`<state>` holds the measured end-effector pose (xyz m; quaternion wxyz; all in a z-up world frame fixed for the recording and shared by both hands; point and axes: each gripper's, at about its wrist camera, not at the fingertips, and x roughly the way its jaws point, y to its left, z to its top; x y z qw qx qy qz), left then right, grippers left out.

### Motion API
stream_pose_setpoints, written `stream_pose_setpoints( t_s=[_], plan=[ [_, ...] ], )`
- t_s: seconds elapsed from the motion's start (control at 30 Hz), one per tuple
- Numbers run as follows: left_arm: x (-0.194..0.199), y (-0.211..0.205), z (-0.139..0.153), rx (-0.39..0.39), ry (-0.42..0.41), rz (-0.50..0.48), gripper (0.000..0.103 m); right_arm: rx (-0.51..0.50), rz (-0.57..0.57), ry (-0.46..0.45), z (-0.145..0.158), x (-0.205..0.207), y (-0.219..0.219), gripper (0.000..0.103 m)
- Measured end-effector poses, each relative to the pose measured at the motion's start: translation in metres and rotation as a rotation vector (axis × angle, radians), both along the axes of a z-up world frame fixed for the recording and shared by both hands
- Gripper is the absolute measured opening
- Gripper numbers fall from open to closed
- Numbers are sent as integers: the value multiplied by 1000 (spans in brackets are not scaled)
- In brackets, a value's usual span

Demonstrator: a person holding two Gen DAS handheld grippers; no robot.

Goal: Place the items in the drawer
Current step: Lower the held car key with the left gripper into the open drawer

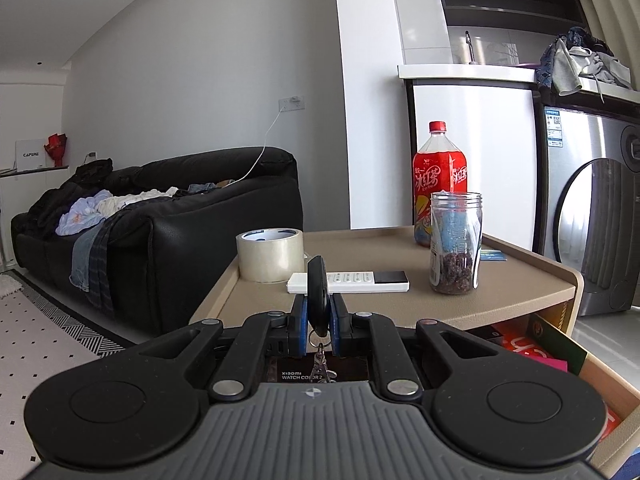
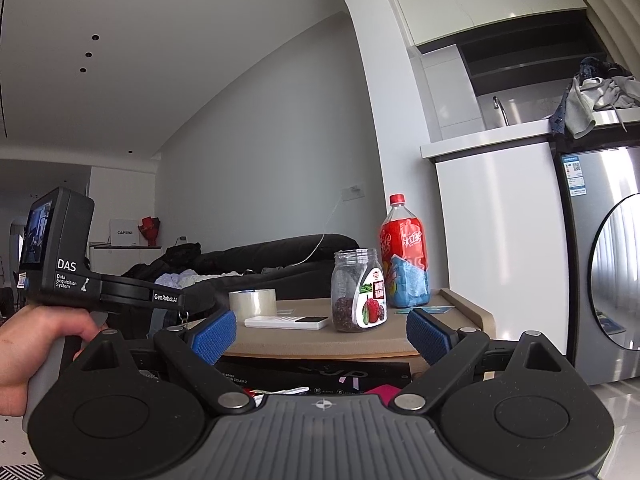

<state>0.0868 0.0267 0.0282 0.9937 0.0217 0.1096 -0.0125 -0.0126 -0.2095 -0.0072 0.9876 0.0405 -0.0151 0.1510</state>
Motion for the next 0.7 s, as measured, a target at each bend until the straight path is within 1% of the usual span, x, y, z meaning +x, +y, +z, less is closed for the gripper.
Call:
stream_pose_setpoints(
  t_s=[0.07, 0.17, 0.23, 0.33, 0.4, 0.47, 0.6, 0.7],
  plan=[
    [0, -4, -3, -9, 11, -18, 13, -3, -4, 3, 0, 0, 0, 95],
    [-1, -14, -8, -1, 27, -31, 13, -5, -10, 5, 0, 0, -2, 95],
    [-2, -19, -11, -11, 41, -48, 13, -8, -24, 0, 1, -1, -3, 95],
    [-3, -29, -17, -6, 47, -71, 13, -23, -48, -8, 1, 0, -5, 95],
    [-1, -32, -19, -25, 67, -96, 13, -23, -61, -8, 1, 1, -7, 95],
    [2, -37, -21, -17, 94, -127, 13, -16, -66, -3, 2, 2, -10, 95],
    [6, -50, -27, 52, 135, -188, 13, -19, -78, -5, 2, 2, -13, 95],
    [8, -54, -28, 38, 160, -208, 13, -18, -75, -5, 2, 1, -13, 95]
  ],
)
